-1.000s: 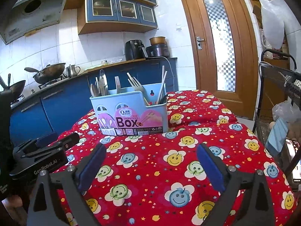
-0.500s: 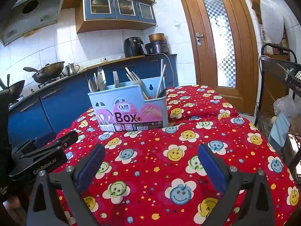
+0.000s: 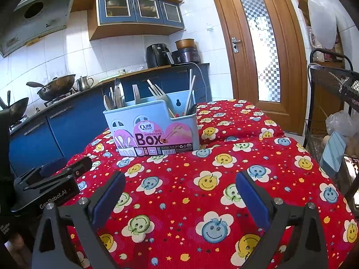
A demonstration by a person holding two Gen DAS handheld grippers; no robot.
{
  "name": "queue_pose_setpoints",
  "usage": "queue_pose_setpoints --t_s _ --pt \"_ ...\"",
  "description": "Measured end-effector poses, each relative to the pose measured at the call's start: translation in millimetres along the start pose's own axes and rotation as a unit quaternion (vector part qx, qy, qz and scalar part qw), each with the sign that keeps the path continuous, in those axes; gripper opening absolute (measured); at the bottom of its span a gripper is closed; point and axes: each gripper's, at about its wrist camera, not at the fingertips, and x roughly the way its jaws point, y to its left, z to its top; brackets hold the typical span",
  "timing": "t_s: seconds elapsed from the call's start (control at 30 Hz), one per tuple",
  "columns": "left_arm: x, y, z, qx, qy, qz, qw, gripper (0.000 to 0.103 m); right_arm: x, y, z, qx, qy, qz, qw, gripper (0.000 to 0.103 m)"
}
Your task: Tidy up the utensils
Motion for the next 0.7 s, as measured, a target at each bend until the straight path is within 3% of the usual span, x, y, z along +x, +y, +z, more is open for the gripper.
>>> queue_pose_setpoints --t_s 0.7 --pt "-1.3 0.1 -0.3 0.000 -0.004 0.002 1.0000 0.069 0.4 -0.4 0.0 0.001 0.001 0.000 1.000 0.100"
